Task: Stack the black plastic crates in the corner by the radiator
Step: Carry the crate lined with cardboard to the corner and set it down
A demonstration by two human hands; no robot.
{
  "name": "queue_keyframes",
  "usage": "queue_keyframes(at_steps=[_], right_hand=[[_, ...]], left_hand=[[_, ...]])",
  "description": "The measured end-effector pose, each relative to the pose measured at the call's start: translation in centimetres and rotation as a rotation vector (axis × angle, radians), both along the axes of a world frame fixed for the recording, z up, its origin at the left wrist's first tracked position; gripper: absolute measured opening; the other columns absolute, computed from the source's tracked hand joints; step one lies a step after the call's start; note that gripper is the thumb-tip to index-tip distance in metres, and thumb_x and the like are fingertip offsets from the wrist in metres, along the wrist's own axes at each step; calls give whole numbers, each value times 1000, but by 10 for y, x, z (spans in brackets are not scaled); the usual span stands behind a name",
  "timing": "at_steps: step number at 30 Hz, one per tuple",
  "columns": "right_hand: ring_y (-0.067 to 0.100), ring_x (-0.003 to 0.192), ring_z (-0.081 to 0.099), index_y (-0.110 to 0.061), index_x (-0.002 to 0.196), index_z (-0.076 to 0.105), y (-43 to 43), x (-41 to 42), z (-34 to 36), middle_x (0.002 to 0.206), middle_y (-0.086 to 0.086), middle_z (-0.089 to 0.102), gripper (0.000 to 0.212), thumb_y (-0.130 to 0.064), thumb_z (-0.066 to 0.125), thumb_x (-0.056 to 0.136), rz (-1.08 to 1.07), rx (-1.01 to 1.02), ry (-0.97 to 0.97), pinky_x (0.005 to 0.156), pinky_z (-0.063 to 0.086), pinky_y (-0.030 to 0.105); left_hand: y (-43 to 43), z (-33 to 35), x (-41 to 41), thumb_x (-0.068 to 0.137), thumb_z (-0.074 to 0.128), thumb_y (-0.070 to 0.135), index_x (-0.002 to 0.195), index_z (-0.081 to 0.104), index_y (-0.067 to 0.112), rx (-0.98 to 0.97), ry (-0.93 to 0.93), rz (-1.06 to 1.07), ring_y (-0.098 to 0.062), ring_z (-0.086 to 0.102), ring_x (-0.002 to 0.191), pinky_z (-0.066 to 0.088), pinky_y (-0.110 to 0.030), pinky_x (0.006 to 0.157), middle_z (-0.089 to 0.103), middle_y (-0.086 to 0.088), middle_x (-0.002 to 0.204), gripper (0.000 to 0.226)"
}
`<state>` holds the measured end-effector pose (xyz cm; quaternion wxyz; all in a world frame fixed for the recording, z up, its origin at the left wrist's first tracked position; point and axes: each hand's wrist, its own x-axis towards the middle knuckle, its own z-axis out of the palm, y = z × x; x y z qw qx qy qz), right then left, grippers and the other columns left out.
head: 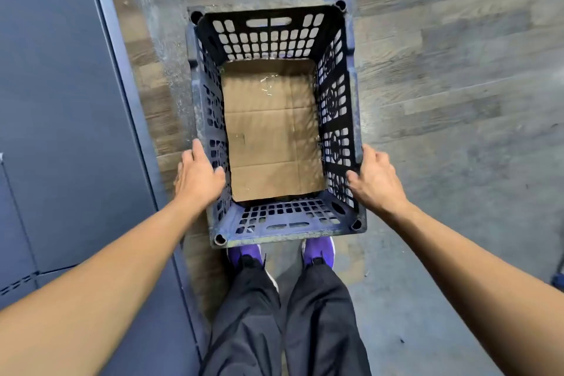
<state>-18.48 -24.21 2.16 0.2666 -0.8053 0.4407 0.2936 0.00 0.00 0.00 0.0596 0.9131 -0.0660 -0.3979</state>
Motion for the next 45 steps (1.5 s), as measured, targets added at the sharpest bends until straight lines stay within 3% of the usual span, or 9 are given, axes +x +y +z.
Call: queue_keyframes(at_steps=[4,8,12,15,17,23,28,36,45], right_hand=[[45,117,48,-4,140,28,-8,18,-22,132,27,46,63,-27,52,87,-82,19,-23,96,43,48],[40,112,53,-6,139,28,-14,37,-30,134,23,44,66,-32,55,85,-220,107,16,95,46,47],[34,100,61,-8,133,37,-28,45,-28,119,19,59,63,-29,58,77,-411,154,-5,91,51,45],[35,101,58,-1,128,42,-34,43,-16,120,20,59,50,-26,55,86,-345,78,-6,83,45,35],[32,91,52,1,122,44,-35,41,-4,118,21,58,40,-24,51,91,-269,22,-20,76,38,34],[37,90,56,-3,102,46,-46,32,74,108,24,61,26,-29,47,96,-131,-33,-24,73,40,38],[38,87,59,-4,99,48,-61,16,171,101,23,63,27,-30,47,94,-109,-30,-77,76,48,42],[37,81,55,-4,95,47,-92,-1,330,97,23,62,31,-35,46,92,-49,-102,-158,67,42,39],[37,81,58,-4,92,47,-115,6,447,95,21,63,32,-36,46,92,-4,-208,-323,67,43,39]], left_hand=[[-15,-15,12,96,51,29,155,-3,11,-25,-22,100,-34,27,141,31,-47,109,17,-16,159,82],[-27,-22,24,92,54,25,149,18,7,-31,-98,171,-37,38,130,35,-50,104,33,-18,147,69],[-32,-14,36,91,53,19,132,32,-2,24,-73,183,-42,49,118,40,-48,91,47,-23,133,51],[-29,1,40,90,52,12,123,37,-5,59,-140,123,-43,54,105,41,-45,80,57,-26,116,40],[-26,13,40,91,52,9,116,40,-3,89,-193,81,-40,55,95,38,-42,72,60,-24,107,31],[-25,84,35,93,52,14,112,43,-4,138,-245,38,-44,58,98,38,-40,69,62,-24,104,28],[-35,184,23,91,51,15,112,44,-2,150,-257,32,-44,57,99,40,-41,70,62,-24,104,28],[-62,349,14,91,53,21,113,46,0,70,-353,20,-41,58,94,47,-42,70,63,-20,100,31],[-81,474,29,90,55,24,103,48,4,-28,-493,-24,-38,59,89,44,-38,66,63,-17,95,25]])
